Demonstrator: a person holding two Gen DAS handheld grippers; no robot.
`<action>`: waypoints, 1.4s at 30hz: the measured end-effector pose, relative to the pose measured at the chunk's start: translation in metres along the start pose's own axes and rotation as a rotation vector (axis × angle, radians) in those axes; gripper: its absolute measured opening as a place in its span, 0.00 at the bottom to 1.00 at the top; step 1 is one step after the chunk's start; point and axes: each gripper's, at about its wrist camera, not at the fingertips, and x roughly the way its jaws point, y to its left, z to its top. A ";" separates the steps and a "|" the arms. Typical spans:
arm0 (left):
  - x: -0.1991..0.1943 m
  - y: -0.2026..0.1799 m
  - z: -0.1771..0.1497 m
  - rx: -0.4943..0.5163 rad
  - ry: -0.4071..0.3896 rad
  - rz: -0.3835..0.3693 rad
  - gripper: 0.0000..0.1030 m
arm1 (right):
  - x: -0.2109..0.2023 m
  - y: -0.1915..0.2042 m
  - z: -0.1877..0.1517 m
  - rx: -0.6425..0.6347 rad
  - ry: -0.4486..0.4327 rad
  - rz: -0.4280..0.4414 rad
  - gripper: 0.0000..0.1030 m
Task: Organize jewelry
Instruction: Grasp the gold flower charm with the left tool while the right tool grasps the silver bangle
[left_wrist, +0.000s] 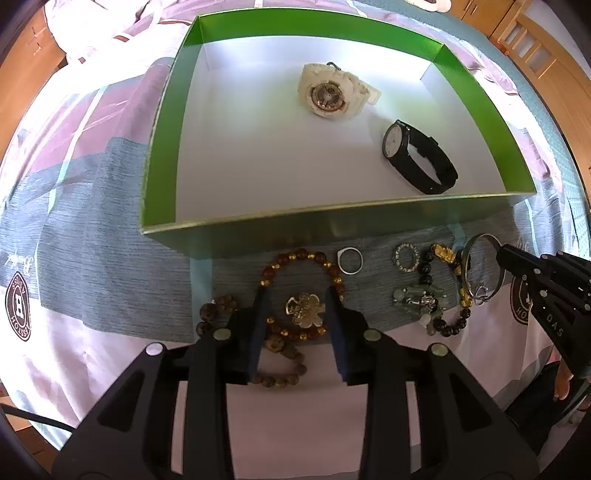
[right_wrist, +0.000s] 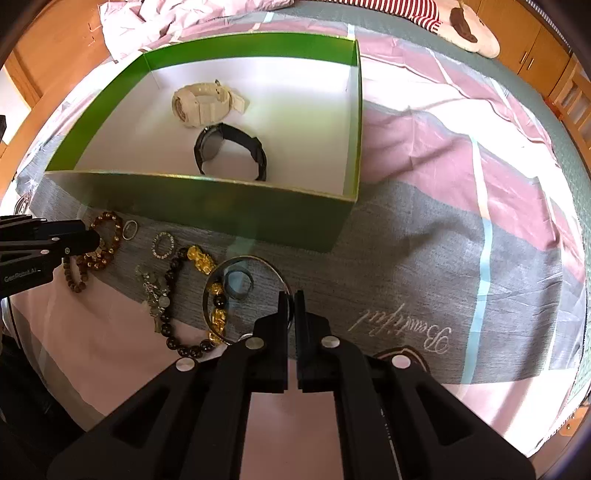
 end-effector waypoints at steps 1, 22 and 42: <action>0.001 0.000 0.000 0.001 0.002 0.002 0.32 | -0.001 -0.001 -0.001 -0.001 0.000 -0.002 0.03; 0.024 -0.007 0.006 0.038 0.032 0.036 0.32 | 0.024 -0.006 -0.007 -0.020 0.039 -0.049 0.20; -0.042 -0.025 -0.007 0.096 -0.113 0.004 0.24 | -0.038 0.016 -0.002 -0.088 -0.154 0.057 0.00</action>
